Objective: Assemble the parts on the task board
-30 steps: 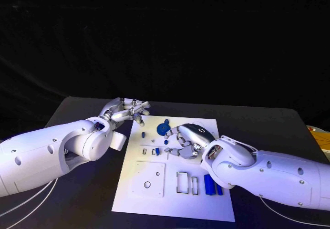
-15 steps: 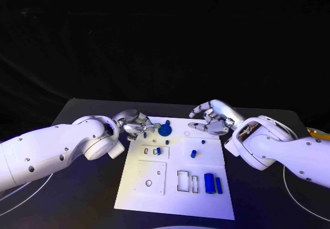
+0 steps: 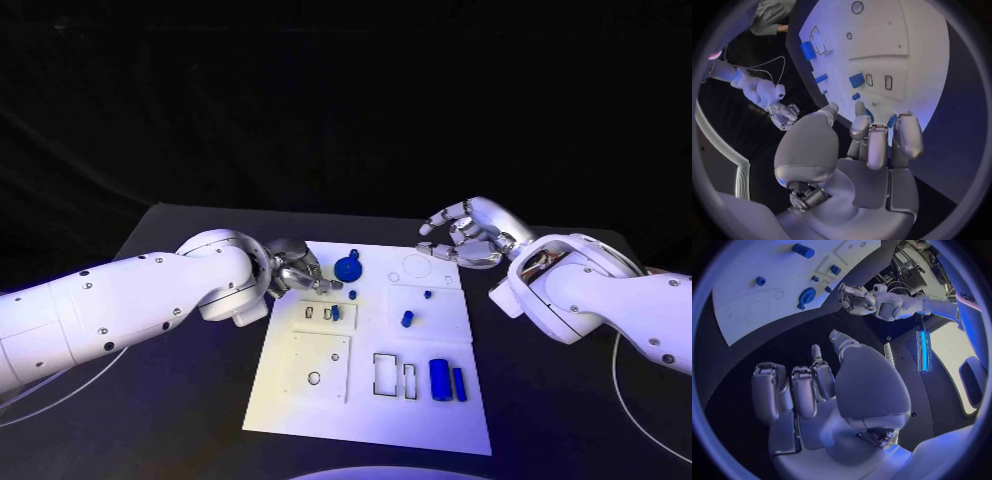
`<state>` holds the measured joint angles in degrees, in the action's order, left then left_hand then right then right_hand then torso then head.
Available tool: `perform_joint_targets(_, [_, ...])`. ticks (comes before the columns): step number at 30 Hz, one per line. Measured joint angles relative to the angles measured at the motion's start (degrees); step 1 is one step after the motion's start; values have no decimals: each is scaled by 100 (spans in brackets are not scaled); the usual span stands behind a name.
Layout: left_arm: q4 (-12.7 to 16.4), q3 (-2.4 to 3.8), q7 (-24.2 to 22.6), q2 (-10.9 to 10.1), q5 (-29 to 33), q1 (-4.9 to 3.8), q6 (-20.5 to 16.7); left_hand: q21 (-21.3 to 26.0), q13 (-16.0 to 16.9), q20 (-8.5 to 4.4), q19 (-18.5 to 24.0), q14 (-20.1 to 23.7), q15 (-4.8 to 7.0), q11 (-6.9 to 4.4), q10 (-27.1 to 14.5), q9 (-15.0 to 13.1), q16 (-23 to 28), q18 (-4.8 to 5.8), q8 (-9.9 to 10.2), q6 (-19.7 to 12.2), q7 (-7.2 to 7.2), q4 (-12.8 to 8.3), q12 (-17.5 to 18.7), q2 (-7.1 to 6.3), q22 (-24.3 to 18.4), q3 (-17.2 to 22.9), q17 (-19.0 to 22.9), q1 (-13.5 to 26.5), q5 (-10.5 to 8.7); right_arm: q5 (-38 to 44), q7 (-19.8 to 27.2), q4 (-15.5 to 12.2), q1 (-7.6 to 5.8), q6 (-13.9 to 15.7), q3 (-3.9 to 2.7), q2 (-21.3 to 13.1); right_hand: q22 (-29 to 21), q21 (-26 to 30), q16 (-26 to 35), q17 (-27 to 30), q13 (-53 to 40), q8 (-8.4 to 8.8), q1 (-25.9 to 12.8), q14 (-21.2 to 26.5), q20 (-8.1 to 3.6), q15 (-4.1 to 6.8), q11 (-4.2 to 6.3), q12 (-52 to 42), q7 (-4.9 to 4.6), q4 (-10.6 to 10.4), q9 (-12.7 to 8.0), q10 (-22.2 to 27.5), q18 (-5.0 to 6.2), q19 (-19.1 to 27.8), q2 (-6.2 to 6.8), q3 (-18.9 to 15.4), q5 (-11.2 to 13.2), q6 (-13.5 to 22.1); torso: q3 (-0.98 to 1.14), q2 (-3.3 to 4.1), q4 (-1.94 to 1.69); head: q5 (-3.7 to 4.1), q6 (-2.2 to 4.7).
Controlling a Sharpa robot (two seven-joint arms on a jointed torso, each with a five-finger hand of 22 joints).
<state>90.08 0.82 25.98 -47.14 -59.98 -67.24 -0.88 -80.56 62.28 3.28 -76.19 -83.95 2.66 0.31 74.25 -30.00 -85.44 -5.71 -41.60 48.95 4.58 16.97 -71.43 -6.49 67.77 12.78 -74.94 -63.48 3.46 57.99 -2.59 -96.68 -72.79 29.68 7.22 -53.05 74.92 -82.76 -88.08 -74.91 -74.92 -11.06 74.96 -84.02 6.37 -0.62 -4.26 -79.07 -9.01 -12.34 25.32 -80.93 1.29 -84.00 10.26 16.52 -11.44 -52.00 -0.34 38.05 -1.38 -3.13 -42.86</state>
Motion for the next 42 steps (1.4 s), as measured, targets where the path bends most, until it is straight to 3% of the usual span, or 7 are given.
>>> perform_joint_targets(11, [-235, -69, 369, 281, -222, -109, 366, -11, 5, -18, -22, 0, 0, 0, 0, -35, 0, -1, -34, 0, 0, 1, 0, 18, 37, -63, 0, 64, 0, -37, -87, 63, -2, -71, 1, 7, -1, 60, 11, 0, 0, 0, 0, 0, 0, 0, 21, 41, 0, -33, -1, 22, 0, 0, 0, -33, 0, 0, -3, 2, -4, 11, -32])
perform_joint_targets(13, [-276, -88, 401, 322, -234, -122, 423, -26, 19, 0, -41, 0, 0, 0, 0, -50, 0, 87, -35, 0, 0, -5, -23, 45, 64, -69, 1, 91, 0, -38, -100, 75, -2, -77, 1, 13, -1, 71, 23, 0, 0, 0, 0, 0, 0, 0, -1, 54, 0, -39, 4, 44, 0, 0, 0, -39, 0, 0, -3, 3, -5, 11, -40])
perform_joint_targets(16, [-335, -108, 448, 382, -245, -139, 520, -26, 29, 0, -40, 0, 0, 0, 0, -56, 0, 90, -58, 0, 1, -5, -23, 45, 72, -69, 1, 91, 0, -38, -121, 91, -2, -84, 2, 20, -1, 101, 23, 0, 0, 0, 0, 0, 0, 0, 0, 67, 0, -39, 5, 43, 0, 0, 0, -39, 0, 0, -3, 3, -6, 10, -43])
perform_joint_targets(42, [-530, -177, 625, 685, -272, -158, 1042, -49, 27, -20, -60, 0, -1, 1, -1, -139, 1, 89, -110, -30, -29, -5, -23, 138, 126, -68, 2, -3, 0, -38, -211, 138, 0, -102, 5, 74, 2, 167, 45, 0, 0, 1, -24, 0, 0, 0, 0, 113, 2, -71, 9, 83, 0, 0, -24, -71, -21, 42, -17, 12, -7, 42, -110])
